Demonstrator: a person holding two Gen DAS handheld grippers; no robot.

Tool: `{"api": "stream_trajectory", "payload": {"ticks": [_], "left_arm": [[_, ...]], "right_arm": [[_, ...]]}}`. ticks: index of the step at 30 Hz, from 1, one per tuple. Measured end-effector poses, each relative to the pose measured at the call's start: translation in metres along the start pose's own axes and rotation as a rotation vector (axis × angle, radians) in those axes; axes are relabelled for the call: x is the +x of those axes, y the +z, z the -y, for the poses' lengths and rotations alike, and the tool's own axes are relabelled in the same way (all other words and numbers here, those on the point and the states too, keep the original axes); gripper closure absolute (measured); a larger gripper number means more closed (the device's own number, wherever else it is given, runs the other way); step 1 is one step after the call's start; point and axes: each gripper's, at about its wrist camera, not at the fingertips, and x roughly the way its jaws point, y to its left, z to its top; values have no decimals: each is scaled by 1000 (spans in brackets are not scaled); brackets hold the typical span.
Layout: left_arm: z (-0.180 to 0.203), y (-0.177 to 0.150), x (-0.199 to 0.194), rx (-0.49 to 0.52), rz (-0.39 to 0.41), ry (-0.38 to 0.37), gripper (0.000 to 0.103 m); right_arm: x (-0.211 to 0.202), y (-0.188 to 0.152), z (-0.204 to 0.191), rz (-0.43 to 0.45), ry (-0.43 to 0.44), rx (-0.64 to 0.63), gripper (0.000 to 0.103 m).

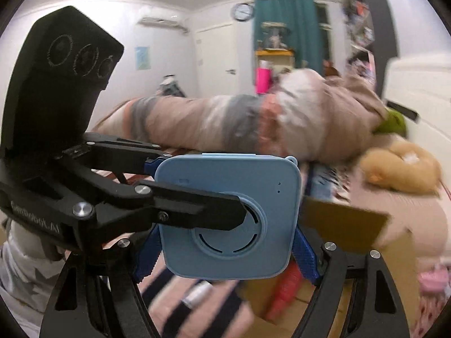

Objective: Organize rigid objects
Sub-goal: 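Carry the light-blue case into the box and release it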

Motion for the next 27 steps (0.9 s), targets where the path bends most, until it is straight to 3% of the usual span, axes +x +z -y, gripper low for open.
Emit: {"api": "stream_trajectory", "payload": {"ticks": [6,12,18,20,23,27], "left_arm": [[24,18,75,42,-123,-86,71],[32,20,125,78,-234,-120,71],[24,17,144,62,-284,-90,65],[19,14,145,44,-286,-71,51],[13,13,138,24,-276,-69,49],[10,15,122,12,-239,-55,46]], "right_arm": [[-13,-33,65,-66,-68,119,26],[-6,-51,97,-157,-122,165,26],[0,-60,105,-195,-159,170,24],[2,-58,106,-201,-153,176,18],[2,-57,103,-207,-196,149,8],[0,-56,102,-203,-197,152,7]]}}
